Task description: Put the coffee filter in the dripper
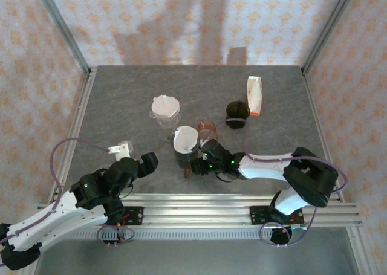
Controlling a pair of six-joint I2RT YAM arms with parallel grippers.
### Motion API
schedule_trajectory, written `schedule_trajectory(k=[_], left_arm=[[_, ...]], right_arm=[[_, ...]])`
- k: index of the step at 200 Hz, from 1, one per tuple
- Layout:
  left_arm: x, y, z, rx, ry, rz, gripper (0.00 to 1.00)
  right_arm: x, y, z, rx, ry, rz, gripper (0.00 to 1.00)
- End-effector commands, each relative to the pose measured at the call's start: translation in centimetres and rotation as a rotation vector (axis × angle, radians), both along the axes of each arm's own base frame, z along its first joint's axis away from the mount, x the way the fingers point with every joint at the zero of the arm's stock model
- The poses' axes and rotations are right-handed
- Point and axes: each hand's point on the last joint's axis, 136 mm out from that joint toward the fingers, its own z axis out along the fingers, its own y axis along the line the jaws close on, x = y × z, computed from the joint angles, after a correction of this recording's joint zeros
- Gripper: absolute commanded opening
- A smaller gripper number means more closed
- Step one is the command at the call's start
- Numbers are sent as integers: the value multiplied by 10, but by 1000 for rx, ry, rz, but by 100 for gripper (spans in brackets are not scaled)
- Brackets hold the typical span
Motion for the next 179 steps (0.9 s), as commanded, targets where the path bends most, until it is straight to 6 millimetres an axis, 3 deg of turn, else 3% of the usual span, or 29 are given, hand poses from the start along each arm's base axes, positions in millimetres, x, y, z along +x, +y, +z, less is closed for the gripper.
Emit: schedule_trajectory(k=[1, 61, 125, 179], left_arm=[[0, 14, 9, 12, -17, 53, 89], [-4, 28, 17, 0, -50, 92, 89], [-5, 30, 19, -8, -57, 97, 88], [0, 31, 44, 24, -106, 83, 89]], right_arm=[[14, 27, 17, 63, -62, 25, 34], [24, 51, 13, 66, -57, 22, 33], [29, 62, 5, 47, -43, -1, 32], [21, 46, 6, 13, -40, -34, 50]])
